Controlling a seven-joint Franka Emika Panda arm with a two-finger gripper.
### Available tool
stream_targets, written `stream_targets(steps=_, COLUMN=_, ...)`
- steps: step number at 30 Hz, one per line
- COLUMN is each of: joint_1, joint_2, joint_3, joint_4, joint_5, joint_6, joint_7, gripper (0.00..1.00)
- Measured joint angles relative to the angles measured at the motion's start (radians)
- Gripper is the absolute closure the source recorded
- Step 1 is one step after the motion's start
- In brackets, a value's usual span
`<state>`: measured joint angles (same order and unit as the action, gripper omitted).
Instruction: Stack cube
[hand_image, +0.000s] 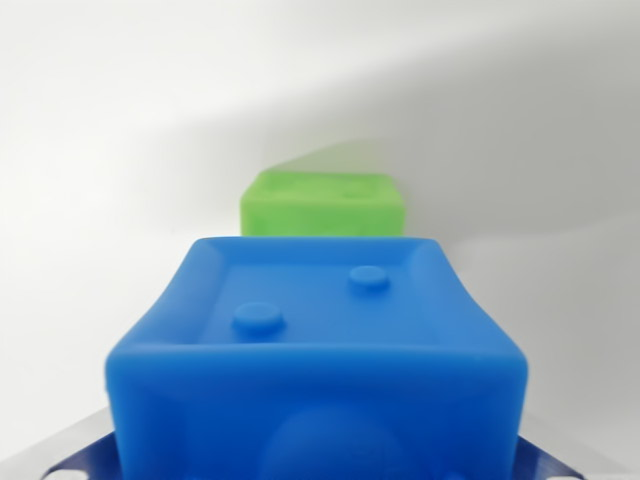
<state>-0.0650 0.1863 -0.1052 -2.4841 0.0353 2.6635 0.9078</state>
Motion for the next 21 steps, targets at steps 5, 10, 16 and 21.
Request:
stream_targets(steps=5, joint_1=0.000, joint_2=0.033, joint_3=0.002, joint_4=0.000, joint_5=0.010, joint_6=0.032, joint_7=-0.007, gripper=1.00)
stream_targets(steps=10, joint_1=0.000, joint_2=0.061, joint_3=0.004, joint_4=0.001, joint_5=0.017, joint_6=0.059, joint_7=-0.012, gripper=1.00)
stream_targets(steps=16, joint_1=-0.001, joint_2=0.088, joint_3=0.007, joint_4=0.004, joint_5=0.025, joint_6=0.083, joint_7=-0.017, gripper=1.00)
stream_targets(steps=21, joint_1=-0.003, joint_2=0.108, joint_3=0.010, joint_4=0.007, joint_5=0.031, joint_6=0.100, joint_7=-0.022, gripper=1.00)
